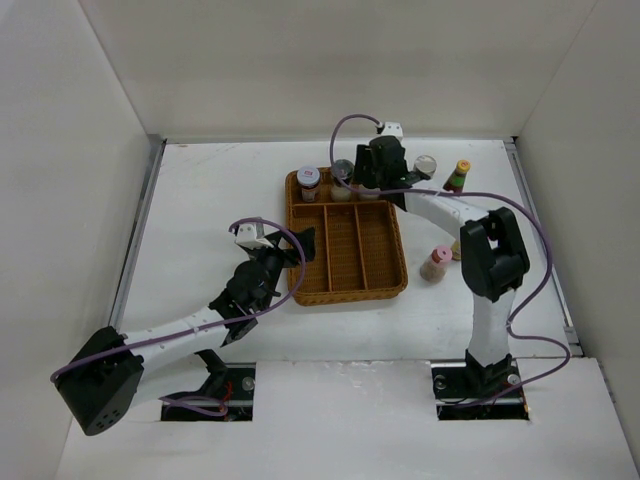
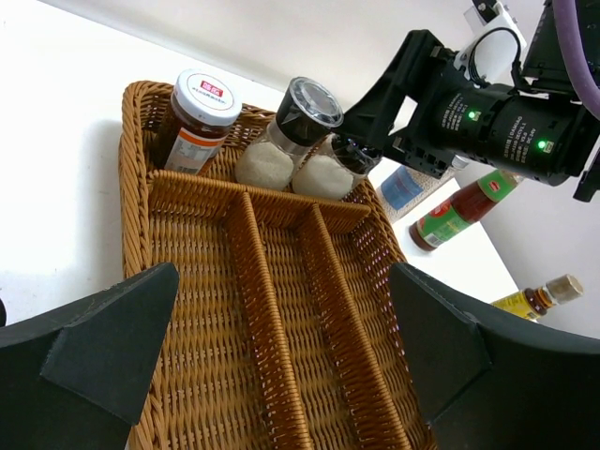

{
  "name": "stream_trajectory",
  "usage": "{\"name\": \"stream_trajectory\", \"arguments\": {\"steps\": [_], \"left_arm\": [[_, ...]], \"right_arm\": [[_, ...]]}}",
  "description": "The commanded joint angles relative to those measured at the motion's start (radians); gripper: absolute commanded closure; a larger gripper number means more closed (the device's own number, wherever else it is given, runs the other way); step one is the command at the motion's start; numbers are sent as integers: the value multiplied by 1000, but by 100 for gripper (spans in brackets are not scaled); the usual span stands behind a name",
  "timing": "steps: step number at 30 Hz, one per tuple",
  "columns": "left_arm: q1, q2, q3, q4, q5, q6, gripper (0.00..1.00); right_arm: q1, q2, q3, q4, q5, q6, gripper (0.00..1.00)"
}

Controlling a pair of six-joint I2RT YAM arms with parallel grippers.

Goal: Organize the condiment bottles

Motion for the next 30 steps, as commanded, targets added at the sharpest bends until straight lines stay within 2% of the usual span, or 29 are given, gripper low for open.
{"name": "stream_trajectory", "arguments": {"steps": [1, 7, 12, 14, 15, 16, 18, 19, 20, 22, 25, 26, 30], "left_arm": [[8, -3, 11, 50, 4, -7, 1], [11, -24, 20, 42, 0, 3, 2], [0, -3, 102, -45, -8, 10, 5], [-1, -20, 147, -125, -29, 9, 10], [-1, -33, 168, -169, -45, 12, 16], [5, -53, 190, -224, -60, 13, 26], [25, -98, 231, -352, -100, 13, 46], [40, -127, 251, -433, -126, 12, 53], [60, -160, 270, -511, -143, 9, 57], [115, -217, 314, -671, -163, 9, 54], [207, -225, 403, -905, -158, -3, 33], [229, -204, 423, -956, -163, -3, 30], [292, -83, 462, -1030, -132, 1, 27]], "right_arm": [[6, -47, -12, 70, -11, 16, 22], [12, -256, -117, 86, 32, 11, 10], [15, -529, -332, 151, 86, 16, 10], [26, -644, -459, 205, 95, 20, 13], [38, -706, -529, 236, 100, 28, 20], [56, -770, -603, 271, 101, 45, 33], [110, -898, -746, 331, 109, 113, 67], [145, -959, -812, 352, 112, 144, 77], [176, -1011, -870, 377, 115, 164, 80], [229, -1090, -958, 399, 120, 192, 79], [282, -1147, -1050, 423, 121, 197, 56], [288, -1151, -1077, 443, 121, 197, 50], [291, -1171, -1159, 535, 110, 210, 37]]}}
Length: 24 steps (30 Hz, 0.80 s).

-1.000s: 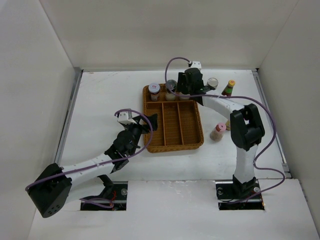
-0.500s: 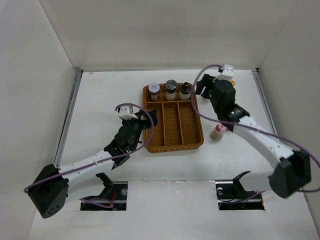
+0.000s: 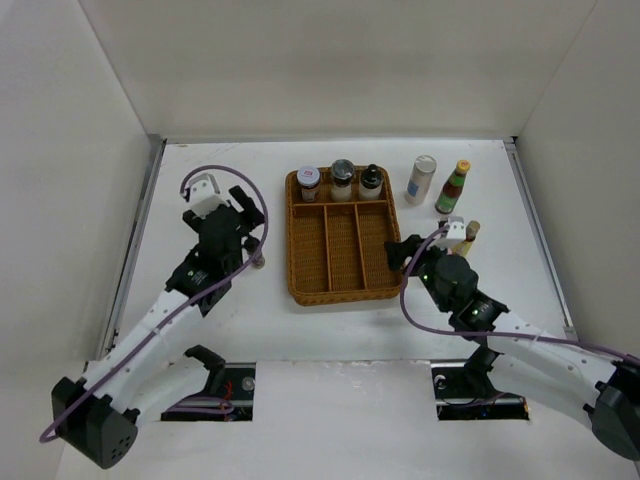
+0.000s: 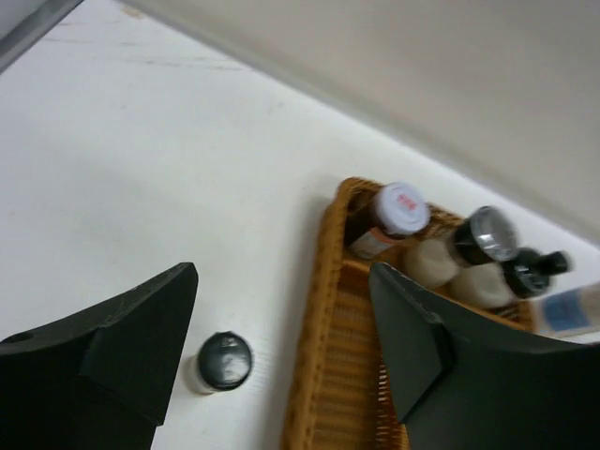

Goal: Organize the condiment bottles

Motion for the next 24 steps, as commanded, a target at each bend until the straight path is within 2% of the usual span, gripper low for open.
{"name": "stream_trajectory", "arguments": {"steps": [1, 5, 9, 17, 24], "left_arm": [[35, 114, 35, -185, 26, -3, 26], [43, 232, 47, -163, 99, -5, 17], [59, 320, 53, -126, 118, 3, 16], [49, 381, 35, -112, 132, -14, 20], [49, 384, 3, -123, 144, -31, 29]], "right_arm": [[11, -35, -34, 159, 5, 30, 35], [14, -68, -45, 139, -6, 18, 30], [21, -87, -45, 131, -6, 21, 29], [26, -64, -39, 127, -7, 18, 28], [26, -33, -36, 127, -7, 21, 27]]}}
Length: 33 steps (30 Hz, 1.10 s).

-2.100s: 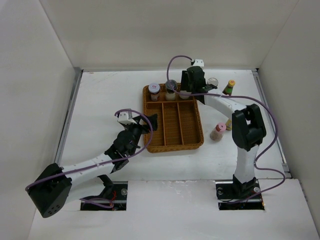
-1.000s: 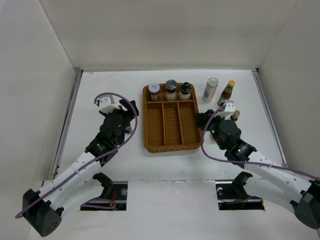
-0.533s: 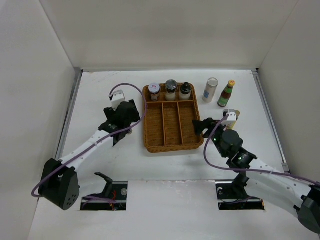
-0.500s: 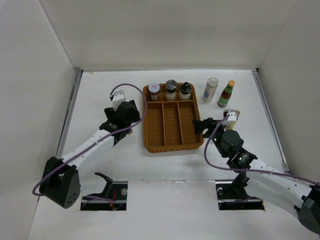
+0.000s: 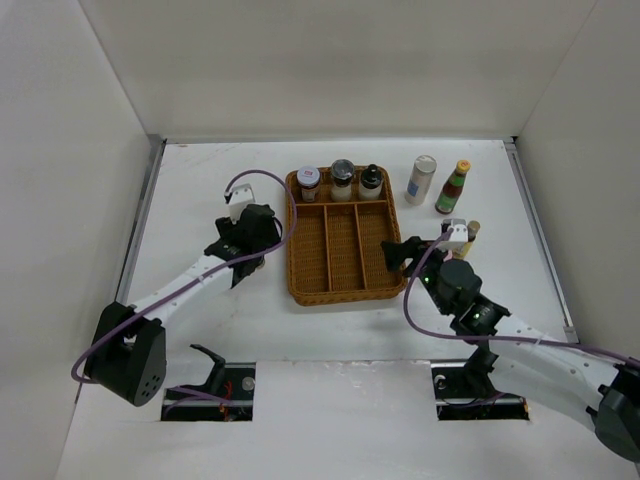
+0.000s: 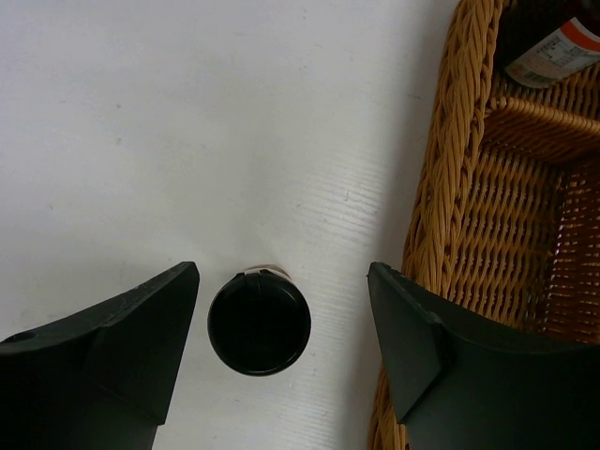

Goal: Organize the condiment bottles

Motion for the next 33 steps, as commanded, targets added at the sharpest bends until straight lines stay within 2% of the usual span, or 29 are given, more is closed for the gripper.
{"name": "stream_trajectory", "arguments": {"steps": [1, 6, 8, 11, 13, 14, 15, 20, 24, 33], "left_arm": [[1, -10, -17, 16, 15, -18, 30], [4, -20, -37, 8, 20, -22, 38], [4, -23, -37, -2, 20, -24, 45], [7, -33, -38, -6, 20, -24, 63], [8, -52, -28, -13, 20, -24, 70], [7, -64, -9, -19, 20, -24, 72], [-20, -93, 71, -42, 12, -18, 74], [-82, -66, 248, -36, 18, 8, 74], [-108, 46, 371, 31, 14, 54, 74], [-119, 327, 503, 143, 107, 50, 74]], "right_arm": [[7, 10, 15, 55, -3, 9, 27], [7, 17, 15, 57, -3, 10, 27], [4, 18, 15, 57, -3, 12, 27], [1, 19, 13, 58, -3, 13, 27], [1, 19, 13, 58, -3, 13, 27], [1, 19, 12, 60, -1, 13, 27], [1, 21, 12, 60, 0, 13, 27], [-1, 30, 12, 61, 2, 12, 26], [-2, 36, 12, 64, 2, 13, 26], [-13, 14, 2, 64, 8, 15, 25]]}}
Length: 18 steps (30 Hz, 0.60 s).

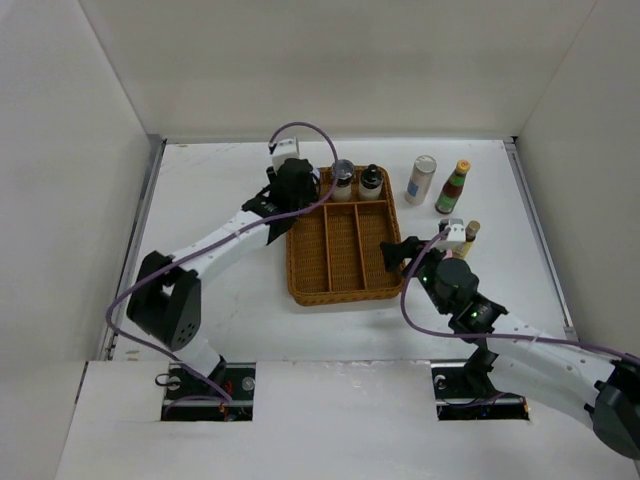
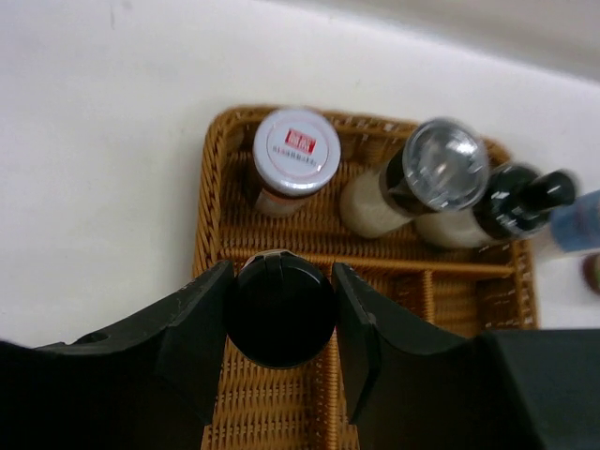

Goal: Organize the condiment bottles

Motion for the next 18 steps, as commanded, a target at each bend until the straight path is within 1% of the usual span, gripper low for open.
{"name": "stream_trajectory", "arguments": {"steps": [1, 5, 15, 17, 18], "left_arm": [[-16, 58, 60, 52, 42, 14, 74], [-22, 124, 81, 67, 37, 17, 74], [-6, 236, 71, 95, 26, 22, 74], [-6, 250, 63, 96, 23, 22, 72], [-6, 253, 57, 99, 23, 22, 68]], "right_arm": [[-12, -21, 2, 60, 7, 9, 25], [-12, -15, 1, 62, 7, 9, 25], [-18, 10, 4, 65, 7, 9, 24], [-18, 10, 4, 65, 9, 9, 24], [-19, 10, 4, 65, 9, 8, 24]]}}
